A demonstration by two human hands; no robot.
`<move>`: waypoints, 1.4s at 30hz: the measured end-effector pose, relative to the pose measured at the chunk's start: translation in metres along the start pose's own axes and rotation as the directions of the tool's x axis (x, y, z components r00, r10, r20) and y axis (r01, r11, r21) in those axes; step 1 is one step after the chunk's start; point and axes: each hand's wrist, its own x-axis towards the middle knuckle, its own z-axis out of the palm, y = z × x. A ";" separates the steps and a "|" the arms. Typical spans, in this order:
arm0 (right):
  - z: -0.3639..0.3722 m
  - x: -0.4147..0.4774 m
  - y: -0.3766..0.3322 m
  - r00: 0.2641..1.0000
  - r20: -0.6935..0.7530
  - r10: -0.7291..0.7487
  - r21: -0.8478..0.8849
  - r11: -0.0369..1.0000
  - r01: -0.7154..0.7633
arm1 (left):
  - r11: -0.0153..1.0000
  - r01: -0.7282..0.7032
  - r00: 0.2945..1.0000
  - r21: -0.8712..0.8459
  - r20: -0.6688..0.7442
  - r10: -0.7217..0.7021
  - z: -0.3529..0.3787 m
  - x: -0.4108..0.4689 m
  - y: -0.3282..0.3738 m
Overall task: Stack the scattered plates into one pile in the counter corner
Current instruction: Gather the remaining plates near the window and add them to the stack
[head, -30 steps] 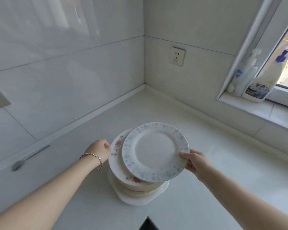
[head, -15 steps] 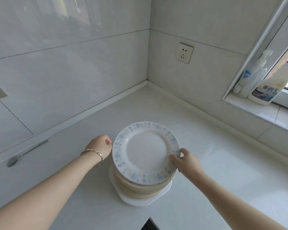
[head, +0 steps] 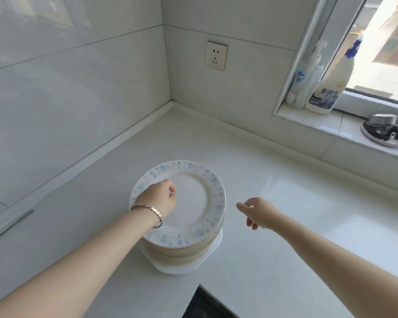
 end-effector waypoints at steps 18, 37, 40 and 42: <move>-0.100 -0.172 0.359 0.847 -0.073 0.526 0.232 0.835 -0.499 | 0.752 -0.651 0.690 0.099 0.491 0.533 0.232 -0.100 0.330; -0.100 -0.326 0.708 0.344 0.320 0.883 0.856 -0.115 -0.503 | 0.703 -0.694 0.615 0.155 0.635 0.468 0.429 -0.254 0.532; -0.090 -0.332 0.722 0.323 0.323 0.890 0.895 -0.176 -0.409 | 0.699 -0.693 0.618 0.174 0.642 0.454 0.434 -0.259 0.538; -0.085 -0.335 0.726 0.359 0.325 0.875 0.942 -0.268 -0.201 | 0.711 -0.683 0.622 0.169 0.645 0.445 0.436 -0.259 0.540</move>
